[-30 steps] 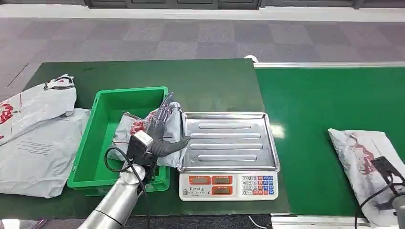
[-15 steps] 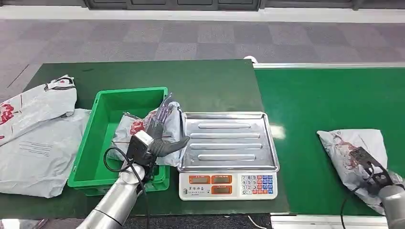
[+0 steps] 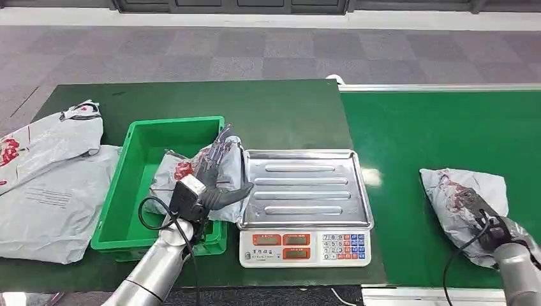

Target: Moved the parcel from conveyor to table for the left to box.

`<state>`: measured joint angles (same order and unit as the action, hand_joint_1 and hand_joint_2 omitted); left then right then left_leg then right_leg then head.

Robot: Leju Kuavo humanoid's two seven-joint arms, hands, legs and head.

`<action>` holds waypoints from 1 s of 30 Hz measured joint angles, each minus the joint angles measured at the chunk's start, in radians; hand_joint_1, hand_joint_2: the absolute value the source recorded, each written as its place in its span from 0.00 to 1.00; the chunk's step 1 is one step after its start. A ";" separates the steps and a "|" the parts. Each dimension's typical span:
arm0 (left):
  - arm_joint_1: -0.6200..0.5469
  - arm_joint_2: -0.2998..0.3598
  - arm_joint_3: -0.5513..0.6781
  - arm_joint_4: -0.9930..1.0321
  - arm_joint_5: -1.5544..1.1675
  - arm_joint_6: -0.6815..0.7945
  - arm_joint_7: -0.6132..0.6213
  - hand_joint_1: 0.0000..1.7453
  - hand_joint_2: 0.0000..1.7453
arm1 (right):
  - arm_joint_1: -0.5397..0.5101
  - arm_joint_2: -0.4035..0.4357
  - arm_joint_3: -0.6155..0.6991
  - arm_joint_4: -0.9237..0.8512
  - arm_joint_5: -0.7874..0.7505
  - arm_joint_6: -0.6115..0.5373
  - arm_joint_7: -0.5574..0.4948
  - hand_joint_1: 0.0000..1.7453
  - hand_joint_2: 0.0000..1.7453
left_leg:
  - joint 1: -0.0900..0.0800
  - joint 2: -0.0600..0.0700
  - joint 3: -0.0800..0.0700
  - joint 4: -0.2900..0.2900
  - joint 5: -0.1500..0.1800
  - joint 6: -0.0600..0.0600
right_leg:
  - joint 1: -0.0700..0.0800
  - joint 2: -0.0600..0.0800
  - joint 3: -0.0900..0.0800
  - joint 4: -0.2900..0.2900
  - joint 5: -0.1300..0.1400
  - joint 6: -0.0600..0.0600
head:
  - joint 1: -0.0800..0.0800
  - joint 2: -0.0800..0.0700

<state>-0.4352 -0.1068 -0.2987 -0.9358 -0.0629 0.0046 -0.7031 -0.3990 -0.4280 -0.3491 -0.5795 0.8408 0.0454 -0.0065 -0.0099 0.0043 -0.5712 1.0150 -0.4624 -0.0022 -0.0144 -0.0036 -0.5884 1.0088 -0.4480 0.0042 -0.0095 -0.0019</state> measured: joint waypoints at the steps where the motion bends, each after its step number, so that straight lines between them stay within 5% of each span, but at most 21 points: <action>1: 0.000 0.000 0.000 0.000 0.000 0.000 0.000 0.00 1.00 | 0.001 0.001 0.000 -0.002 -0.003 -0.002 -0.003 1.00 1.00 | 0.000 0.000 0.000 0.000 0.000 0.000 | 0.000 0.000 0.000 0.000 0.000 0.000 | 0.000 0.000; 6: 0.001 0.001 0.000 0.000 0.000 -0.005 0.000 0.00 1.00 | 0.036 0.018 0.000 -0.079 -0.054 -0.061 -0.052 1.00 1.00 | 0.000 -0.001 -0.009 0.000 -0.001 0.000 | 0.000 -0.001 0.000 0.000 0.000 0.000 | 0.000 0.000; 9: 0.001 0.002 0.000 -0.001 0.000 -0.003 0.000 0.00 1.00 | 0.058 0.048 -0.007 -0.186 -0.131 -0.197 -0.160 1.00 1.00 | 0.000 0.000 -0.009 0.000 0.000 0.000 | 0.000 -0.001 -0.002 0.000 0.000 0.000 | 0.000 0.000; 13: 0.004 -0.001 0.000 -0.007 -0.001 -0.005 0.000 0.00 1.00 | 0.119 0.128 -0.051 -0.440 -0.308 -0.475 -0.418 1.00 1.00 | 0.000 -0.005 -0.003 0.000 0.004 -0.001 | 0.000 -0.005 -0.003 0.001 0.001 0.000 | 0.000 0.000; 15: 0.004 -0.008 0.000 -0.010 -0.003 0.001 0.000 0.00 1.00 | 0.184 0.183 -0.047 -0.699 -0.528 -0.645 -0.636 1.00 1.00 | -0.001 -0.011 -0.008 -0.001 0.004 -0.002 | -0.001 -0.010 -0.005 0.003 0.000 0.000 | 0.000 0.000; 17: 0.001 -0.013 0.000 -0.008 -0.003 0.002 0.000 0.00 1.00 | 0.184 0.206 -0.014 -0.834 -0.540 -0.714 -0.682 1.00 1.00 | 0.000 -0.010 -0.009 -0.001 0.005 -0.003 | 0.000 -0.010 -0.007 0.004 0.000 -0.001 | 0.000 0.000; 22: 0.002 -0.029 0.000 -0.013 0.003 0.010 0.000 0.00 1.00 | 0.151 0.285 0.221 -1.090 -0.316 -0.739 -0.699 1.00 1.00 | 0.001 0.001 -0.006 -0.002 0.002 -0.005 | 0.001 0.001 -0.009 0.004 -0.001 -0.002 | 0.000 0.000; 28: -0.006 -0.039 -0.003 -0.008 0.010 0.013 0.000 0.00 1.00 | 0.057 0.308 0.457 -1.005 -0.242 -0.699 -0.683 1.00 1.00 | 0.001 -0.001 -0.009 -0.002 0.008 -0.005 | 0.001 0.000 -0.012 0.004 0.004 -0.004 | 0.000 0.000; 30: -0.007 -0.039 -0.006 -0.008 0.015 0.009 0.000 0.00 1.00 | 0.024 0.309 0.552 -0.917 -0.194 -0.584 -0.630 1.00 1.00 | 0.001 0.000 -0.009 -0.002 0.008 -0.005 | 0.001 0.001 -0.012 0.004 0.005 -0.004 | 0.000 0.000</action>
<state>-0.4418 -0.1453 -0.3052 -0.9442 -0.0481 0.0133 -0.7034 -0.3752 -0.1186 0.2028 -1.4963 0.6471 -0.5383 -0.6366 -0.0092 0.0043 -0.5804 1.0132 -0.4547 -0.0072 -0.0138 -0.0029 -0.6008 1.0124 -0.4429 0.0000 -0.0095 -0.0019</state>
